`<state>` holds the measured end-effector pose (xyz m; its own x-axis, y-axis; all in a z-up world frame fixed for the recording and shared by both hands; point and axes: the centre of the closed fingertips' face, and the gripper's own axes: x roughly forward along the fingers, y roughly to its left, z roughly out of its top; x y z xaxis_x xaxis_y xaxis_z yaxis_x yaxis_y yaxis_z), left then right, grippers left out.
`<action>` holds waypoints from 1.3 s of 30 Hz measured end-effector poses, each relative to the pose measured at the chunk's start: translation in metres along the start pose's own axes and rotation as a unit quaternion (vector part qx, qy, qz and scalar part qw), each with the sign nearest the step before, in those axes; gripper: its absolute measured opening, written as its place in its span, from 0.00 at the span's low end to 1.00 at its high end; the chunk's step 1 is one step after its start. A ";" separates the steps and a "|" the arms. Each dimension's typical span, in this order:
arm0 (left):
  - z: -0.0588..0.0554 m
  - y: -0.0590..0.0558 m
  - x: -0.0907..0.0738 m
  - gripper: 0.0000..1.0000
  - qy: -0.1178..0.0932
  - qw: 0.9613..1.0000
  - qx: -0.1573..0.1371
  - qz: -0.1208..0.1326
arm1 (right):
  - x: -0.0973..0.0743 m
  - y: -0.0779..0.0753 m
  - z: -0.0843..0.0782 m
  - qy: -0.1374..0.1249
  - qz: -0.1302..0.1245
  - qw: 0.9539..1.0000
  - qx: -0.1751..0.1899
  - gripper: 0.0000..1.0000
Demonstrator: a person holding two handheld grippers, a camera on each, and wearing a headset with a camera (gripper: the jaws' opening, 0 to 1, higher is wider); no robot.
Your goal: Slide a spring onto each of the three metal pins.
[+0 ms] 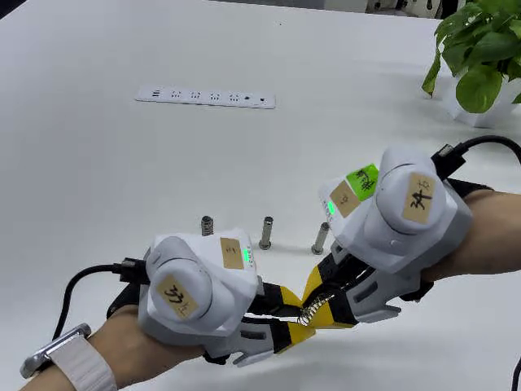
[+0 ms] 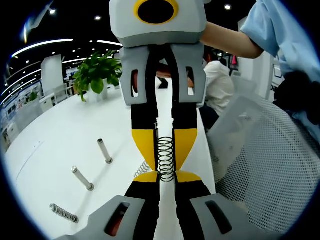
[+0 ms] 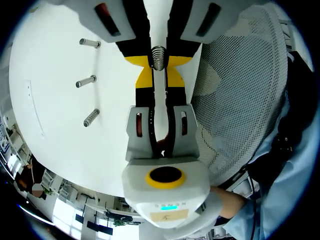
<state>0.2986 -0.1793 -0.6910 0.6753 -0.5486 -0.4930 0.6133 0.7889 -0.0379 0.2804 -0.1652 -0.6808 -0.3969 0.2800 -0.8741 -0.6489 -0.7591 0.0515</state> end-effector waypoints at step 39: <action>-0.022 0.057 -0.063 0.92 -0.043 0.976 -0.136 0.164 | -0.005 -0.013 -0.003 0.015 -0.003 1.000 -0.016 0.12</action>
<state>0.2823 -0.0932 -0.6812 0.8562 -0.2670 -0.4423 0.2356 0.9637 -0.1257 0.2928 -0.1585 -0.6781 -0.3722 0.2673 -0.8888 -0.6307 -0.7754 0.0309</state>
